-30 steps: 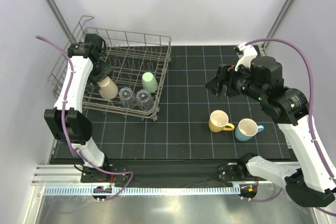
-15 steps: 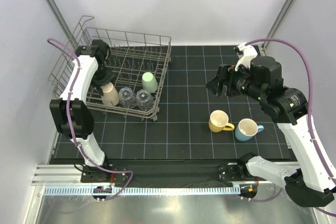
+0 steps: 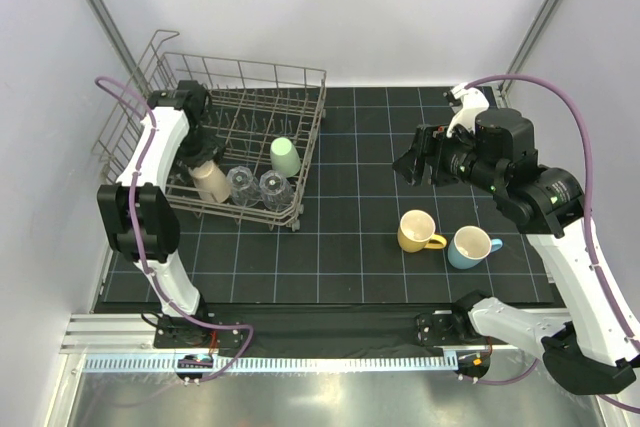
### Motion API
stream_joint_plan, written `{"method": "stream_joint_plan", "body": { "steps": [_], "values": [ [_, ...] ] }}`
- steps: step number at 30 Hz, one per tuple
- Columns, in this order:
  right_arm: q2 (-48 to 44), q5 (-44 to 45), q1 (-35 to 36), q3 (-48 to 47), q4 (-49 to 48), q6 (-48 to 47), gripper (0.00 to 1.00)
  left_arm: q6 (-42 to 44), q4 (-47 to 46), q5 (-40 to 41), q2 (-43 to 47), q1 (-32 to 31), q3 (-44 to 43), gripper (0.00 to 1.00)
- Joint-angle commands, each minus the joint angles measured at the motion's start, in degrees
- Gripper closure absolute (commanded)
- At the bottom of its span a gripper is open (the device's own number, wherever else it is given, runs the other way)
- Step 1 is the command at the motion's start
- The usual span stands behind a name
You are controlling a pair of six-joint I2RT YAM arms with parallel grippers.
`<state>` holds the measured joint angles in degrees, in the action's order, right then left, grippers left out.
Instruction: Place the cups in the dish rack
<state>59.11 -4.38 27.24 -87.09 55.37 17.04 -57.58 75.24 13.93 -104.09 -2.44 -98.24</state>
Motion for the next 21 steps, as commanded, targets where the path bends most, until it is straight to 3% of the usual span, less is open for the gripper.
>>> {"method": "stream_joint_plan", "body": {
  "steps": [1,2,17,20,21],
  "values": [
    [-0.8,0.1,-0.2,0.1,-0.8,0.1,0.21,0.4,1.7,0.8,0.6,0.6,0.1,0.04],
    [-0.7,0.1,-0.2,0.1,-0.8,0.1,0.21,0.3,1.9,0.9,0.6,0.6,-0.1,0.00],
    [2.8,-5.2,-0.3,-1.2,-1.2,2.4,0.22,3.6,8.7,-4.3,9.9,0.7,-14.3,0.00],
    [4.2,-5.7,-0.3,-1.2,-1.3,3.8,0.22,6.5,3.2,-10.2,15.9,0.6,-10.2,0.00],
    [4.9,-5.7,-0.2,-1.2,-1.2,4.3,0.22,8.4,1.1,-16.4,17.9,0.6,-8.3,0.00]
  ]
}}
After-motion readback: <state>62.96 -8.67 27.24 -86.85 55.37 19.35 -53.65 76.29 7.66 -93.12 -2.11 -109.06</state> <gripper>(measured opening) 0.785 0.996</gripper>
